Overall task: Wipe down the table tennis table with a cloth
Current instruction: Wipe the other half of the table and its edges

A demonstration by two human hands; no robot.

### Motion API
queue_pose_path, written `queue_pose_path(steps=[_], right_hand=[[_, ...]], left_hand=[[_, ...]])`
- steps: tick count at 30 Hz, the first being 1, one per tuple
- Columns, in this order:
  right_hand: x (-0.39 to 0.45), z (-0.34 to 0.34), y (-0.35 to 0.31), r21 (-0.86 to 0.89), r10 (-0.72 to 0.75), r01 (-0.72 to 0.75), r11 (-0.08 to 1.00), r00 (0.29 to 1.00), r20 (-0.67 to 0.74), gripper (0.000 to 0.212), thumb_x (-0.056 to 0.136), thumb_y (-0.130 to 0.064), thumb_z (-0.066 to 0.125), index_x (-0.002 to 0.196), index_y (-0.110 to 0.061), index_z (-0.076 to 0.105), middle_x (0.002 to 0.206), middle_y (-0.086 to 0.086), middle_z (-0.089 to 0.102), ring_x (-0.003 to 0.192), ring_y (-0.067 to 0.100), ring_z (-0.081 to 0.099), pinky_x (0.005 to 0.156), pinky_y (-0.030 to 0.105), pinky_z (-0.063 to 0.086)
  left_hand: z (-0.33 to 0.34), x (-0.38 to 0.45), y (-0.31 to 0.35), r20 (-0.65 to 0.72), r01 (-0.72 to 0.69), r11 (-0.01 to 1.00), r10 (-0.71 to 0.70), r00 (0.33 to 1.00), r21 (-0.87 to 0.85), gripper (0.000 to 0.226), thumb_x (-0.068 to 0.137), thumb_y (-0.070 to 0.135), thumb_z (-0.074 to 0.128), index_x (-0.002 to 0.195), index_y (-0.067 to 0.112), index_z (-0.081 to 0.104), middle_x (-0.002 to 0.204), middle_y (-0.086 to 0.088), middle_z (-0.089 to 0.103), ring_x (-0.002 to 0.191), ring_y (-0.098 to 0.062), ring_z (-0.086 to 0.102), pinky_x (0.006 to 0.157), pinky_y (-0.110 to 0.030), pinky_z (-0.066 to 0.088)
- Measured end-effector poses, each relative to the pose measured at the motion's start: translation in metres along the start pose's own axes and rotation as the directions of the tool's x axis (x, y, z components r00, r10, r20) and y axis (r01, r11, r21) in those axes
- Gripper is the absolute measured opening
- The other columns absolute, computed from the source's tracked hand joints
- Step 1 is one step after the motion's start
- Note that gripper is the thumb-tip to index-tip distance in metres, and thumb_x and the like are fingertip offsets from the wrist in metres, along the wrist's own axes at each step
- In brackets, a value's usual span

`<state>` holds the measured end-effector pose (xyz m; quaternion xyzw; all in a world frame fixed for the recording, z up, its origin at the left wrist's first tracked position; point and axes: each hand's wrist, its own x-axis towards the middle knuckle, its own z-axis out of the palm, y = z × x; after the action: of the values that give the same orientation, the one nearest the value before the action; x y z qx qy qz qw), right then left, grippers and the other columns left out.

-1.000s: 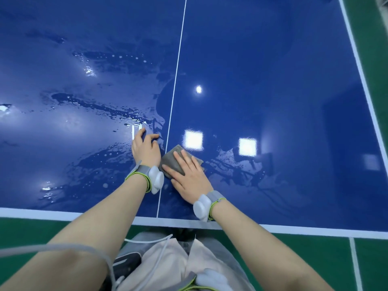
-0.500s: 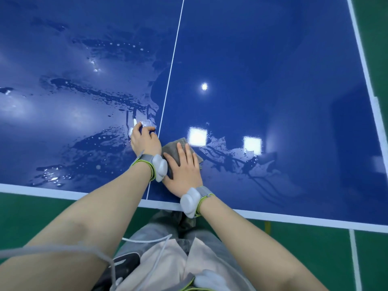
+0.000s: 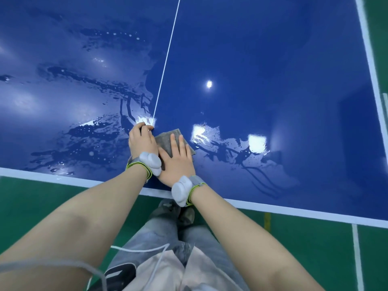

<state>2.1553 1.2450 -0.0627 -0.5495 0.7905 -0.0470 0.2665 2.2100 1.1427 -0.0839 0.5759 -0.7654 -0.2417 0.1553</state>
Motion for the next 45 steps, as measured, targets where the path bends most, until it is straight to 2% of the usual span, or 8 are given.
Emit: queue_pose_path(steps=[13,16,20,25,33,37,41,45], right_hand=[[-0.013,0.026,0.003,-0.150,-0.195,0.190,0.970,0.980,-0.022,0.055,0.096,-0.042,0.012,0.147,-0.034,0.028,0.160,0.008,-0.003,0.146,0.026,-0.010,0.116,0.038,-0.005],[-0.010,0.020,0.022,-0.092,-0.021,-0.003,0.996,0.966,-0.257,0.052,0.096,-0.044,0.015,0.142,-0.038,0.039,0.158,0.011,0.017,0.146,0.028,0.013,0.115,0.039,0.016],[-0.012,0.016,0.034,-0.039,0.222,-0.232,0.972,0.958,-0.180,0.049,0.100,-0.046,0.012,0.148,-0.044,0.011,0.159,0.012,-0.009,0.146,0.030,-0.009,0.115,0.041,0.005],[-0.013,0.030,0.006,-0.047,0.277,-0.297,0.954,0.929,-0.246,0.051,0.091,-0.045,0.025,0.136,-0.036,0.049,0.144,0.018,0.044,0.132,0.038,0.042,0.103,0.044,0.038],[-0.013,0.014,0.046,-0.024,0.405,-0.423,0.906,0.883,-0.236,0.069,0.085,-0.050,-0.008,0.150,-0.038,0.011,0.159,0.012,-0.007,0.146,0.028,-0.009,0.114,0.041,-0.012],[-0.003,0.016,0.044,-0.065,0.455,-0.507,0.859,0.816,-0.357,0.057,0.092,-0.036,0.019,0.139,-0.020,0.047,0.148,0.021,0.035,0.138,0.034,0.033,0.115,0.047,0.016],[0.004,0.016,0.022,-0.023,0.381,-0.407,0.913,0.871,-0.309,0.051,0.087,-0.031,0.030,0.124,-0.016,0.063,0.138,0.019,0.049,0.129,0.035,0.047,0.104,0.051,0.035],[0.002,0.016,0.034,0.026,0.334,-0.343,0.939,0.890,-0.312,0.056,0.091,-0.038,0.025,0.139,-0.021,0.047,0.153,0.022,0.024,0.143,0.034,0.021,0.117,0.039,0.010]], left_hand=[[-0.012,-0.015,-0.009,0.099,-0.034,0.999,0.035,0.994,-0.017,0.029,0.098,0.013,0.036,0.117,0.004,0.056,0.134,-0.009,0.044,0.126,-0.023,0.035,0.100,-0.022,0.019],[-0.011,-0.015,-0.008,0.113,-0.043,0.999,0.043,0.993,-0.005,0.030,0.097,0.013,0.038,0.119,0.004,0.056,0.137,-0.009,0.042,0.127,-0.025,0.034,0.100,-0.026,0.020],[-0.010,-0.011,-0.008,0.162,-0.040,0.999,0.039,0.986,-0.001,0.032,0.095,0.015,0.042,0.123,0.007,0.055,0.141,-0.007,0.037,0.131,-0.024,0.030,0.104,-0.028,0.018],[-0.006,-0.007,0.006,0.246,-0.087,0.996,0.078,0.966,0.026,0.035,0.094,0.018,0.044,0.128,0.010,0.051,0.147,-0.006,0.029,0.137,-0.022,0.022,0.110,-0.030,0.011],[0.002,0.015,0.017,0.378,-0.254,0.966,0.218,0.900,0.047,0.044,0.096,0.022,0.040,0.139,0.009,0.037,0.154,-0.005,0.019,0.143,-0.021,0.012,0.116,-0.034,0.006],[0.008,0.025,0.025,0.421,-0.301,0.953,0.257,0.870,0.041,0.049,0.098,0.021,0.038,0.142,0.005,0.029,0.155,-0.007,0.016,0.144,-0.021,0.008,0.116,-0.035,0.005],[0.014,0.026,0.028,0.431,-0.295,0.955,0.255,0.865,0.026,0.050,0.099,0.021,0.036,0.144,0.005,0.023,0.156,-0.007,0.012,0.144,-0.021,0.003,0.116,-0.034,-0.001],[0.017,0.027,0.027,0.441,-0.265,0.964,0.239,0.865,-0.003,0.050,0.098,0.021,0.038,0.145,0.008,0.023,0.156,-0.004,0.011,0.144,-0.019,0.002,0.114,-0.031,-0.004]])
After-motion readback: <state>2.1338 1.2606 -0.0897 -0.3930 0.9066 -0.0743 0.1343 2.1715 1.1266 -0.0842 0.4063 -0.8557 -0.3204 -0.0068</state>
